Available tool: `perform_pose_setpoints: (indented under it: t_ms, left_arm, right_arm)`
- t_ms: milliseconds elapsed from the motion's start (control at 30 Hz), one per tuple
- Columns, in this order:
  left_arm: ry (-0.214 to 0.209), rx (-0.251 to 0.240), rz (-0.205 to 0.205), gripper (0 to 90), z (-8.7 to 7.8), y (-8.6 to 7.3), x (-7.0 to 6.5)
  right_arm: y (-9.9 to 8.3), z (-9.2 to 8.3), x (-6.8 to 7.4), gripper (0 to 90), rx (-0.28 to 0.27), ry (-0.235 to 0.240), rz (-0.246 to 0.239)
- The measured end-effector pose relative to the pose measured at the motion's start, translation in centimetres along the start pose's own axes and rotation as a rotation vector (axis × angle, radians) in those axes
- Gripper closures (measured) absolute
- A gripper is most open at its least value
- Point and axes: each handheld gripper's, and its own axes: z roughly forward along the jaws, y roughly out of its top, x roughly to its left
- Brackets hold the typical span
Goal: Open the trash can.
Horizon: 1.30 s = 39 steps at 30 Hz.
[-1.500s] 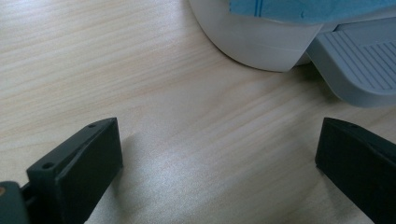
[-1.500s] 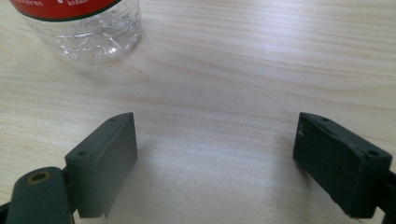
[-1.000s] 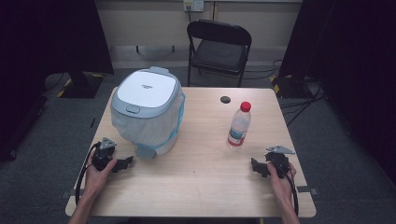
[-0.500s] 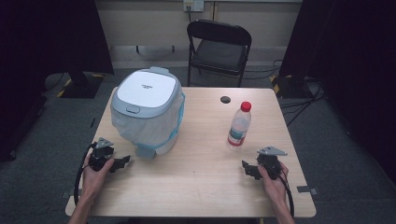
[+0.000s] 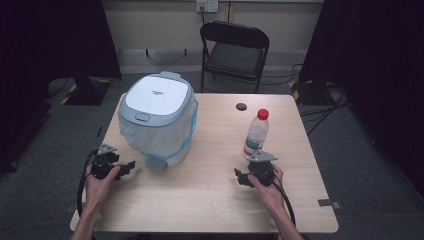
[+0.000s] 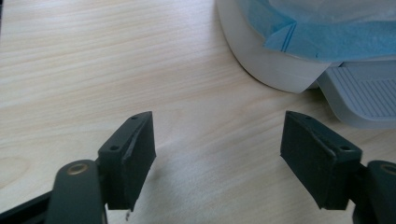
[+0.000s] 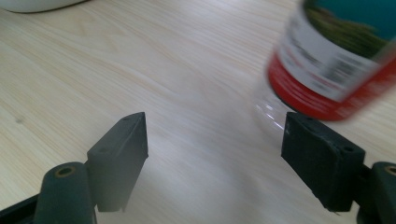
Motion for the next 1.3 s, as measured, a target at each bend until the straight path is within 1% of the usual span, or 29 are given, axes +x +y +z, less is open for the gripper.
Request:
perform_pose_setpoints:
  t_ms: [33,67,100,133,167,200,233,300,333,367,400,433,500,533,567,600,633,667,700,800,867,933,1067,1133,1167,1200,1233,1267,1300]
  left_arm:
    - [-0.002,0.003,0.006,27.3,0.3,0.0,-0.1]
    - [0.002,0.007,0.01,27.3,0.5,0.1,-0.2]
    - [-0.003,0.011,0.014,28.0,0.7,0.1,-0.2]
    - [-0.011,0.011,0.02,28.0,0.8,0.2,-0.3]
    - [-0.018,0.009,0.028,28.3,1.0,0.2,-0.3]
    - [-0.022,0.006,0.029,28.3,1.1,0.2,-0.4]
    - [-0.03,0.004,0.021,28.9,1.3,0.2,-0.4]
    - [-0.056,-0.002,-0.013,30.4,1.8,0.3,-0.5]
    - [-0.057,-0.001,-0.01,30.4,2.0,0.3,-0.7]
    - [-0.057,0.001,0.005,30.2,2.2,0.5,-0.9]
    - [-0.067,-0.004,0.006,30.3,2.3,0.6,-1.2]
    - [-0.084,-0.011,0.007,30.3,2.4,0.6,-1.4]
    - [-0.08,-0.027,0.013,35.0,2.3,0.7,-1.7]
    - [-0.081,-0.034,0.011,35.7,2.2,0.7,-1.8]
    - [-0.094,-0.041,0.006,37.1,2.1,0.7,-1.8]
    - [-0.102,-0.051,-0.004,37.1,2.0,0.7,-1.9]
    - [-0.102,-0.055,-0.007,39.9,2.0,0.7,-2.1]
    - [-0.106,-0.056,-0.001,41.4,2.1,0.7,-2.3]
    - [-0.111,-0.052,0.01,41.3,2.2,0.7,-2.5]
    - [-0.135,-0.05,0.033,40.8,2.3,0.7,-3.2]
    - [-0.143,-0.049,0.039,40.8,2.3,0.7,-3.7]
    - [-0.146,-0.047,0.041,40.8,2.4,0.8,-4.1]
    - [-0.18,-0.032,0.033,40.5,2.5,0.9,-5.0]
    - [-0.183,-0.028,0.053,40.0,2.5,1.0,-5.4]
    - [-0.194,-0.028,0.056,39.9,2.6,1.1,-5.6]
    - [-0.183,-0.023,0.071,38.0,2.5,1.1,-5.6]
    - [-0.189,-0.02,0.075,35.7,2.5,1.1,-5.6]
    - [-0.197,-0.018,0.066,35.5,2.4,1.0,-5.5]
    - [-0.185,-0.011,0.081,35.5,2.3,1.0,-5.3]
  right_arm:
    - [0.9,0.8,0.8,21.5,-0.007,0.031,-0.012]
    - [0.9,0.8,0.8,21.5,-0.007,0.031,-0.012]
    - [2.0,1.6,1.5,21.5,-0.01,0.035,-0.029]
    - [2.0,1.6,1.5,21.5,-0.01,0.035,-0.029]
    - [3.0,2.3,1.8,21.5,-0.023,0.053,-0.036]
    - [3.0,2.3,1.8,21.5,-0.023,0.053,-0.036]
    - [3.5,2.8,1.8,22.1,-0.029,0.052,-0.032]
    - [4.3,3.8,2.1,22.5,-0.033,0.063,-0.052]
    - [4.6,4.3,2.3,22.4,-0.026,0.058,-0.069]
    - [4.9,4.7,2.5,22.1,-0.013,0.059,-0.077]
    - [5.2,5.1,2.6,22.1,-0.014,0.066,-0.077]
    - [5.4,5.4,2.7,22.3,-0.029,0.076,-0.06]
    - [5.6,5.9,2.8,23.0,-0.046,0.074,-0.043]
    - [5.7,6.1,2.7,23.2,-0.048,0.067,-0.039]
    - [5.8,6.3,2.7,23.1,-0.036,0.065,-0.037]
    - [5.9,6.5,2.6,23.1,-0.023,0.075,-0.031]
    - [6.0,6.5,2.6,23.1,-0.03,0.084,-0.021]
    - [6.2,6.5,2.5,23.1,-0.041,0.084,-0.01]
    - [6.6,6.5,2.7,22.3,-0.039,0.096,-0.017]
    - [6.9,6.5,2.9,21.5,-0.042,0.109,-0.021]
    - [7.2,6.6,2.9,21.5,-0.047,0.114,-0.021]
    - [7.4,6.7,2.9,21.6,-0.055,0.111,-0.011]
    - [8.0,7.2,2.7,22.0,-0.057,0.107,-0.012]
    - [8.4,7.4,2.6,22.0,-0.059,0.109,-0.001]
    - [8.5,7.4,2.6,22.1,-0.065,0.112,0.006]
    - [8.7,7.4,2.6,22.2,-0.068,0.11,0.009]
    - [8.9,7.5,2.6,22.2,-0.07,0.106,0.001]
    - [9.1,7.5,2.6,22.3,-0.069,0.104,0.001]
    - [9.3,7.5,2.5,22.4,-0.07,0.102,0.002]
